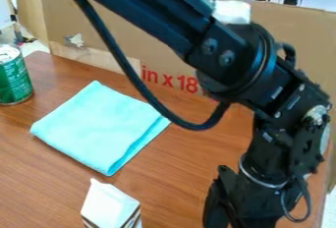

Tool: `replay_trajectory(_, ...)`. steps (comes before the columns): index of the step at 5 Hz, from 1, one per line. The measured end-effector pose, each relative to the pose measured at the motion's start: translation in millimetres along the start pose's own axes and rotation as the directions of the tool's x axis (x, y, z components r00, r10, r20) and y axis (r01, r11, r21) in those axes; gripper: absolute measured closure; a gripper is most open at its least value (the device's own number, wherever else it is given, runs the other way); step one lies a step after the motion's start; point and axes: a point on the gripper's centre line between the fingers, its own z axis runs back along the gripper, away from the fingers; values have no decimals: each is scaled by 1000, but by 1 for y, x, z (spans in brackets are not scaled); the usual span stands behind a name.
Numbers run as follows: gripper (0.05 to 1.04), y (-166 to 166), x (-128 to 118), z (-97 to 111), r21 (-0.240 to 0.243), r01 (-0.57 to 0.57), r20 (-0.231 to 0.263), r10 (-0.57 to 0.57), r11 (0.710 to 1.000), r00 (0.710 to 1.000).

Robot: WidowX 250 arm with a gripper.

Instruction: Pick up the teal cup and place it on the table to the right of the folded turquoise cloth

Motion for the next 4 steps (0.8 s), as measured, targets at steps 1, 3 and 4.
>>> replay_trajectory(1, 406, 7, -2, -4, -7, -28, -14, 28, 1000, 1000)
replay_trajectory(3, 908, 14, -10, 7, -25, -25, 23, 26, 999, 999)
replay_trajectory(4, 949, 15, -6, 26, -17, -3, 56, 4, 1000, 998)
